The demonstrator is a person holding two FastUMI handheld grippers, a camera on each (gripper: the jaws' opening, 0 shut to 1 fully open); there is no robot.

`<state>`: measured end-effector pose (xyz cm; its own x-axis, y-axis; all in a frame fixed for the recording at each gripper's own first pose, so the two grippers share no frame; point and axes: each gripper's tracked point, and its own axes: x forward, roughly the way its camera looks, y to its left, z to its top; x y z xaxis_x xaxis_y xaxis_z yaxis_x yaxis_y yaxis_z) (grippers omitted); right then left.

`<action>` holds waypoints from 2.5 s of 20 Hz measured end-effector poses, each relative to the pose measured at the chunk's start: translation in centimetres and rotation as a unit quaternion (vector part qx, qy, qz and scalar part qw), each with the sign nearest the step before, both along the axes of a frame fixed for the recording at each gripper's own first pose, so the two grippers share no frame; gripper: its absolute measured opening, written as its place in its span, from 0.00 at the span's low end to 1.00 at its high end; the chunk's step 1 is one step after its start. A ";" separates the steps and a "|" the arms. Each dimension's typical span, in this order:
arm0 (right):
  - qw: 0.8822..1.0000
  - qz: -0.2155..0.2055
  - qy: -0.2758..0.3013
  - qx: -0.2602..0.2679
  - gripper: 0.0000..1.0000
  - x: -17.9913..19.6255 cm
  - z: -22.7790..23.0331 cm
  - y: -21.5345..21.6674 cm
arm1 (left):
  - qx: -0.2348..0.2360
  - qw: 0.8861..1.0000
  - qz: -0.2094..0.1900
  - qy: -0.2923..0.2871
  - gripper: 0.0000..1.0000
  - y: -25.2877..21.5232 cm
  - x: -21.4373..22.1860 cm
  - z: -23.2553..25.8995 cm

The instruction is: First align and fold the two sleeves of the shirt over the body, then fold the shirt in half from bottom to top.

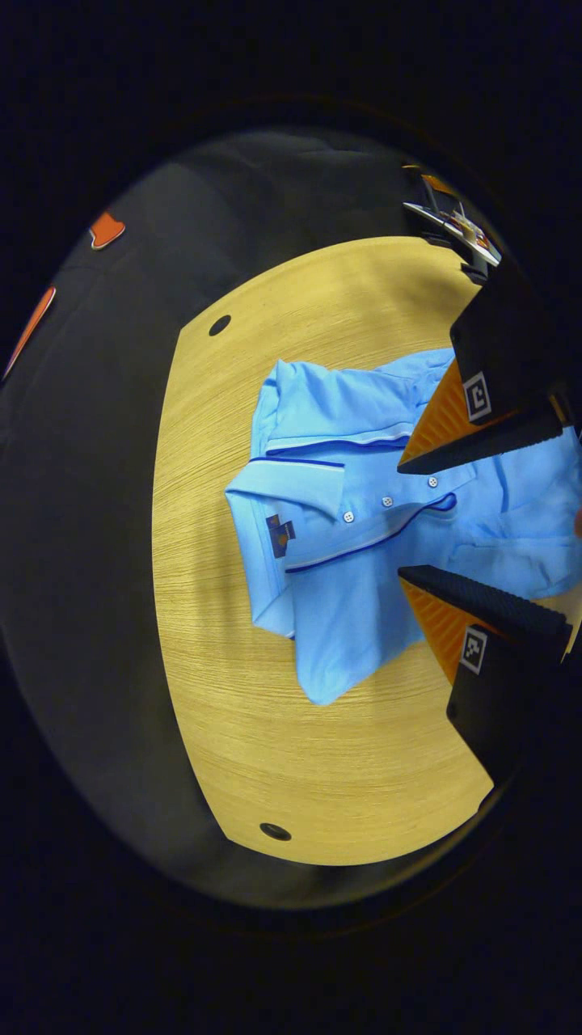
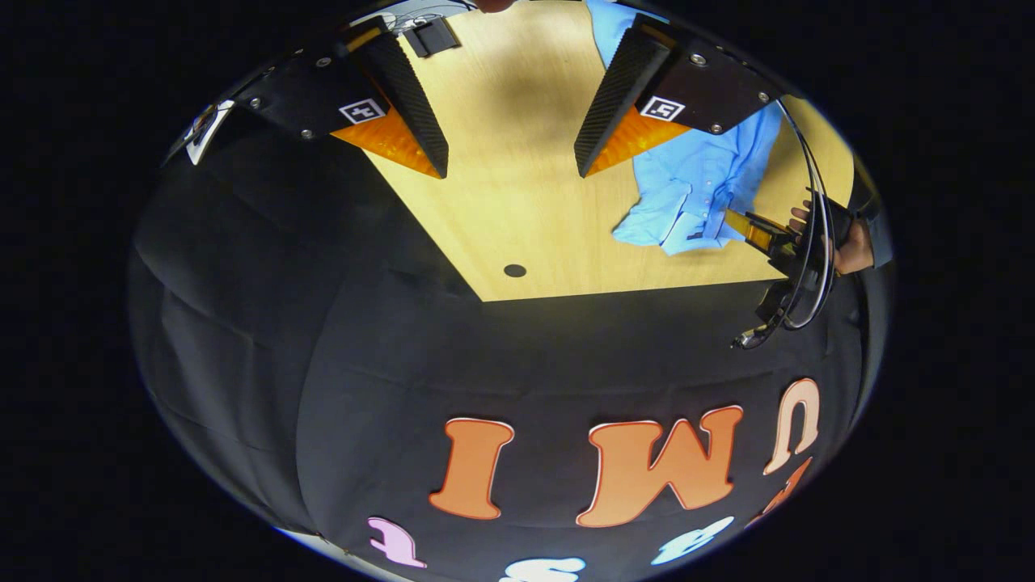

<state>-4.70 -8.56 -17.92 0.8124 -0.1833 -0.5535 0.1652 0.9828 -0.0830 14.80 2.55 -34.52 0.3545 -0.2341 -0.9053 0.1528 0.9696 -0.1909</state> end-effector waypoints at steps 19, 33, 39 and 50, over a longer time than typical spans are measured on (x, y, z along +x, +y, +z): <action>0.985 0.161 0.049 0.048 0.98 -9.2 -4.9 7.1 | 0.041 0.996 0.059 -0.044 0.99 5.6 -24.6 3.5; 0.965 0.198 0.155 0.076 0.98 -18.8 -14.5 11.6 | 0.055 0.996 0.061 -0.038 1.00 8.3 -37.5 -2.8; 0.962 0.208 0.168 0.059 0.98 -20.3 -16.9 12.1 | 0.051 0.994 0.078 -0.053 1.00 9.3 -39.6 -5.3; 0.957 0.195 0.199 0.075 0.98 -21.4 -19.8 13.3 | 0.089 0.989 0.044 -0.109 0.98 9.6 -39.7 -6.0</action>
<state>-26.08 4.71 -37.68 0.5216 0.1969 -0.8302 -0.2315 0.9692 0.0844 -24.95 12.11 -40.48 0.5577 -0.0368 -0.8292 0.0843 0.9964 0.0125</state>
